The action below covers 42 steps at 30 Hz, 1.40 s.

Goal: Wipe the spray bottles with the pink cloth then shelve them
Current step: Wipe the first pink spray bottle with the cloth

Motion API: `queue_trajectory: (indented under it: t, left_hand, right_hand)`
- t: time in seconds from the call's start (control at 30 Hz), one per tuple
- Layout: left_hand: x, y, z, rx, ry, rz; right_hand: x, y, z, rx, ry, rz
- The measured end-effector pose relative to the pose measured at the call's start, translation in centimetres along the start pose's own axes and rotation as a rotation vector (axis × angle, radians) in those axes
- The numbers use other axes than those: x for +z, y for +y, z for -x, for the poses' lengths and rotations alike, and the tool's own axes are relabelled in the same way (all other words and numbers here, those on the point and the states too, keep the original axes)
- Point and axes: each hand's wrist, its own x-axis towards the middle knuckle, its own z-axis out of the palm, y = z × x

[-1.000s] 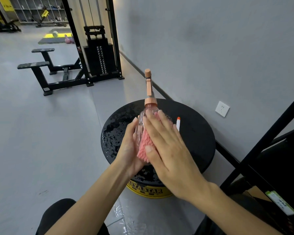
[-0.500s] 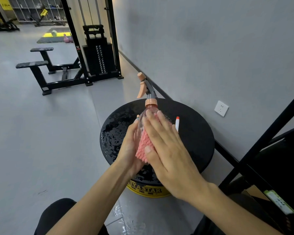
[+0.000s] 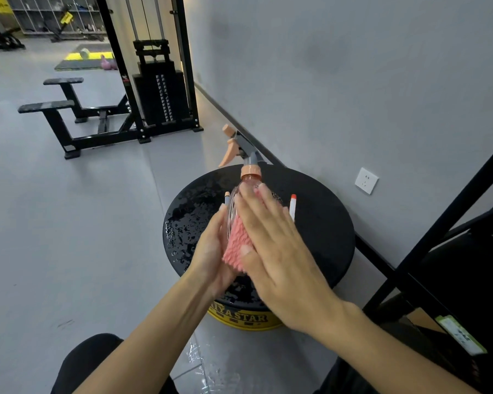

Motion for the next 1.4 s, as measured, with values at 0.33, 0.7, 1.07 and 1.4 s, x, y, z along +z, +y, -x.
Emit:
queue_trajectory:
  t: [0.33,0.7,1.07,1.4]
  left_hand:
    - [0.6,-0.4,1.0,-0.036,-0.012,-0.189]
    - [1.2,-0.2,1.2,-0.003,-0.096,-0.21]
    - [0.7,-0.2,1.0,0.004,-0.021,-0.111]
    - [0.5,-0.9,0.9,0.007,-0.039,-0.205]
  right_hand:
    - [-1.8,1.0,-3.0,0.086,0.014,-0.078]
    - [-1.8,0.1,-2.5,0.068,0.033,0.013]
    - [-0.2,-0.8,0.2,-0.045,-0.014,0.169]
    - [-1.4,0.4,-2.3,0.069,-0.001,0.071]
